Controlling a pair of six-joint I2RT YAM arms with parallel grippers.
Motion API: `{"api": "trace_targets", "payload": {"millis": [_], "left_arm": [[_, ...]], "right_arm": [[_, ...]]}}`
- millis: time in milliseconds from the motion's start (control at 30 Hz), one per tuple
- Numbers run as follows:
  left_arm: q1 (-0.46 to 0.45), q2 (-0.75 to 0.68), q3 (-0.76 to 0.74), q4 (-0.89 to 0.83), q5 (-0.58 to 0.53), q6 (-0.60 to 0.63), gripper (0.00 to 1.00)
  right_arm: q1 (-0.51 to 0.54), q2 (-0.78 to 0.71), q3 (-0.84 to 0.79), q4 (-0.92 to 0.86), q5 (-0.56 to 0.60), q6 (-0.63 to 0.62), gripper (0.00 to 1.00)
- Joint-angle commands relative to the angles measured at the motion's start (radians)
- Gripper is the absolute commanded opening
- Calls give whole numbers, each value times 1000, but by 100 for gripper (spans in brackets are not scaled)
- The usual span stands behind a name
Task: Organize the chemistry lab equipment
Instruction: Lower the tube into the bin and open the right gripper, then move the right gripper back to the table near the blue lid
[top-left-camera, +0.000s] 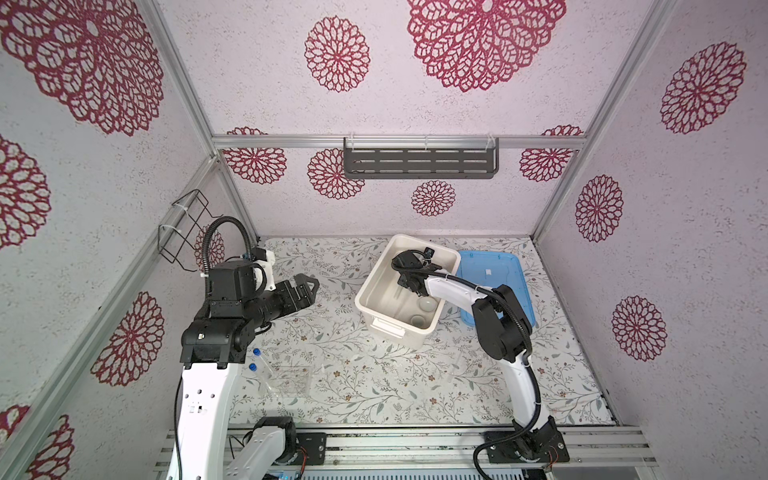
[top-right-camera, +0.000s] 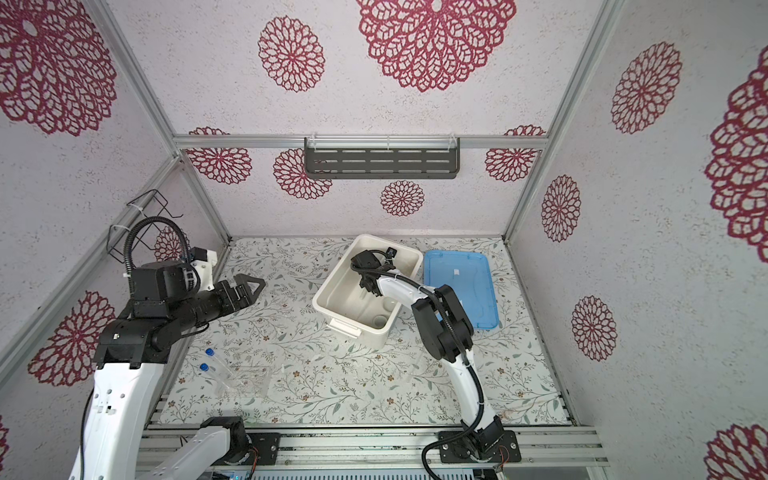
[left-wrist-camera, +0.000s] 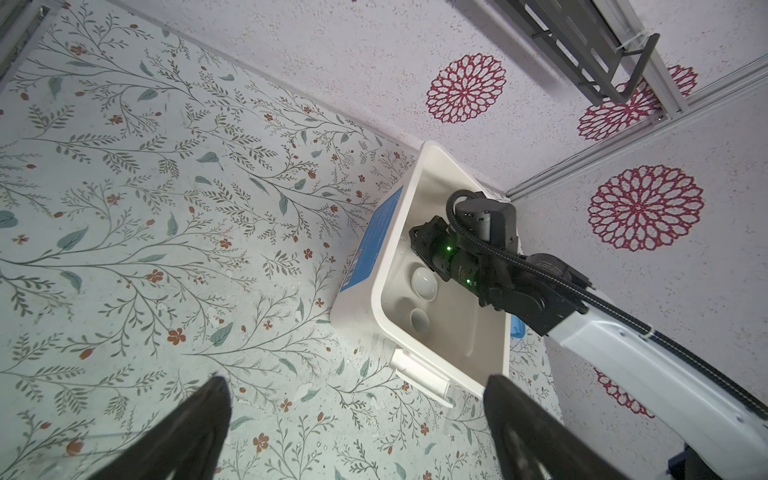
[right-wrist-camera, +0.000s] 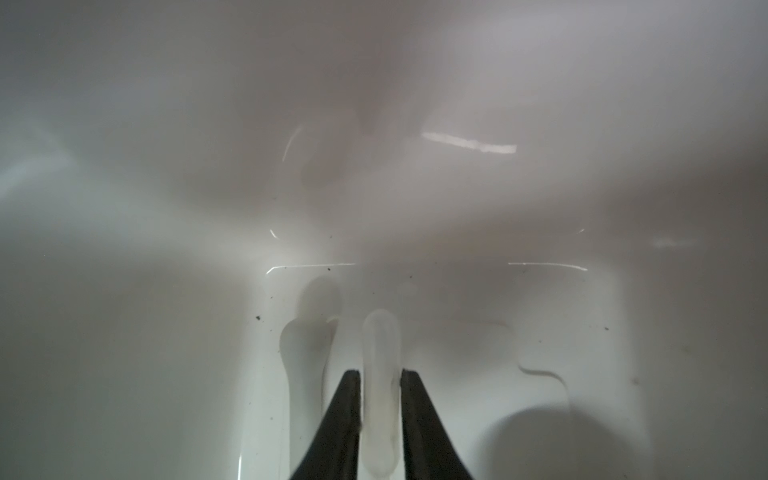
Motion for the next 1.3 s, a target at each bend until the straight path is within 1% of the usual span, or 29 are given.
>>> {"api": "trace_targets", "payload": {"millis": [0,100,200,300,367,467,567,633,700,833,933,1000,1067,1133,1167,1200,1267], "left_arm": [[8,-11,14,-44,-19,11,98],[8,-18,7,-55,-33,24,98],[8,-18,7,-66,-39,29,97],[8,-16,11,-70,-52,32,97],[8,-13,6,-65,-62,27,97],[8,-8,-1,-39,-40,10,97],[8,-11,-11,0,3,-10,97],[8,-20,-23,25,7,-13,97],[8,-22,-30,40,-4,-14,97],[8,-15,-42,63,-17,-34,97],[8,-7,-66,92,-38,-56,97],[8,14,-66,101,-58,-64,97],[8,40,-60,111,-75,-64,97],[7,68,-46,109,-103,-66,97],[8,79,-36,109,-113,-66,97],[8,89,-29,112,-121,-66,97],[8,98,-30,132,-146,-67,97]], "right_arm": [[-3,-19,36,-23,48,35,29],[-3,-51,19,-29,67,43,37],[-2,-101,10,-41,58,26,41],[-3,-175,-17,-41,5,7,41],[-6,-212,0,-57,-35,-12,42],[-6,-262,75,-130,-35,-50,43],[-6,-365,49,-116,-15,-87,44],[-6,-435,13,-83,-20,-146,44],[-7,-504,-26,-36,-56,-251,44],[-6,-645,-115,-11,-119,-437,45],[-7,-783,-233,-13,-139,-539,46],[-7,-892,-345,8,-184,-609,47],[-7,-997,-454,25,-227,-653,47],[-7,-1091,-559,18,-219,-642,46],[-8,-1134,-608,-5,-192,-590,46],[-8,-1171,-659,-40,-158,-509,46],[-9,-1224,-747,-99,-141,-320,44]]}}
